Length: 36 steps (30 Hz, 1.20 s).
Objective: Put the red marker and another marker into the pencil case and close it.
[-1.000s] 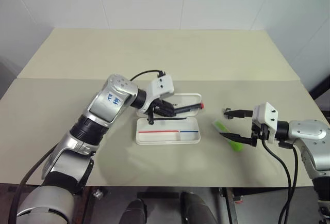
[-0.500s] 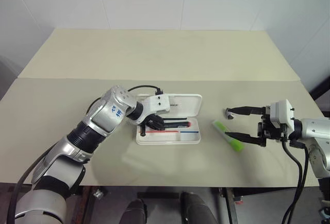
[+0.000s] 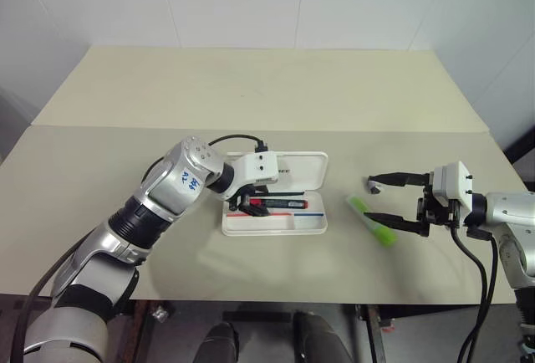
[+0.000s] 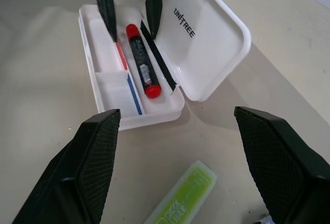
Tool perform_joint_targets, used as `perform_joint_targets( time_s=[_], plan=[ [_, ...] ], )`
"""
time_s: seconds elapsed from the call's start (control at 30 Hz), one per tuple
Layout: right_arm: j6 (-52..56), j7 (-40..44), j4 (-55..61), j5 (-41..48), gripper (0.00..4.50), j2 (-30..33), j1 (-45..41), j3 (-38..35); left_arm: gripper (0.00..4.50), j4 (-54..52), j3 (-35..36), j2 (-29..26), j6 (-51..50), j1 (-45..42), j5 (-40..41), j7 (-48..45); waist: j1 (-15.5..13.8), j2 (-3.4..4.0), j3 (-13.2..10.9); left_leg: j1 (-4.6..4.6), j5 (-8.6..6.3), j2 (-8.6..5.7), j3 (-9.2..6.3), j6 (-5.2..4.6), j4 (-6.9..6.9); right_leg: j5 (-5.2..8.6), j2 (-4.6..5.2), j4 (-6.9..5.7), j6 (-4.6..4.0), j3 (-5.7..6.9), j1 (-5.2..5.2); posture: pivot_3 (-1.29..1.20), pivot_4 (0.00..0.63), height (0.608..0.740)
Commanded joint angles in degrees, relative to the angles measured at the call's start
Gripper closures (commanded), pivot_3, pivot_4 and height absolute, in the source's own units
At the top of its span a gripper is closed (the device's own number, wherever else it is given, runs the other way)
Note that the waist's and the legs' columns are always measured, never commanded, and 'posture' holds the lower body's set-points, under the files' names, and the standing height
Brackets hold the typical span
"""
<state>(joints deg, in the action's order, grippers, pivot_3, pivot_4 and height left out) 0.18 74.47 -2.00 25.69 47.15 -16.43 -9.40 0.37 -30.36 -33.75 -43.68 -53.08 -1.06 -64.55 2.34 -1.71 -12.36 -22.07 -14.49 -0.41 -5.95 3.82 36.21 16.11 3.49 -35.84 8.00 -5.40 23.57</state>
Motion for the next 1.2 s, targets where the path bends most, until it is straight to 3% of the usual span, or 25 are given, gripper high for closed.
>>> perform_joint_targets(
  time_s=[0.03,0.4,0.8,1.1,1.2],
  plan=[
    [-0.5,-0.3,0.3,0.1,0.00,-0.1,-0.8,-0.4,0.37,-3.1,0.9,0.3,-0.8,-0.1,0.5,-0.1,-0.1,0.00,0.0,0.00,0.00,0.00,0.00,0.00,0.00,0.00,0.00,0.00,0.00,0.00,0.00,0.00,0.150,0.740],
    [0.1,-0.8,-0.1,-3.4,0.00,0.9,0.4,1.9,0.37,-5.7,2.5,0.8,-1.2,0.4,2.5,0.6,-0.6,0.00,0.0,0.00,0.00,0.00,0.01,0.00,0.00,0.00,0.00,0.01,0.00,0.00,0.00,0.00,0.150,0.740],
    [8.6,-10.9,2.9,-10.5,0.00,0.2,4.9,4.3,0.37,-11.7,9.2,0.3,6.0,4.3,7.7,0.6,-0.6,0.00,0.0,0.01,0.00,0.00,0.03,0.00,0.01,0.00,0.01,-0.01,0.00,-0.02,0.01,0.00,0.150,0.740],
    [17.6,-19.3,2.9,-13.1,0.00,-2.3,5.3,5.2,0.37,-17.2,21.7,-1.4,8.3,12.9,23.7,-5.6,-0.6,0.00,0.0,0.01,0.00,0.01,0.07,0.00,0.04,0.00,0.02,0.00,-0.01,-0.05,0.00,0.00,0.150,0.740],
    [21.0,-19.9,3.5,-13.1,0.00,-2.1,5.5,5.8,0.37,-15.2,25.8,-3.1,14.6,17.1,25.3,-7.9,-0.5,0.01,0.0,0.12,0.00,0.02,0.10,0.00,0.06,0.00,0.01,0.02,-0.01,-0.05,-0.10,0.00,0.150,0.740]
  ],
)
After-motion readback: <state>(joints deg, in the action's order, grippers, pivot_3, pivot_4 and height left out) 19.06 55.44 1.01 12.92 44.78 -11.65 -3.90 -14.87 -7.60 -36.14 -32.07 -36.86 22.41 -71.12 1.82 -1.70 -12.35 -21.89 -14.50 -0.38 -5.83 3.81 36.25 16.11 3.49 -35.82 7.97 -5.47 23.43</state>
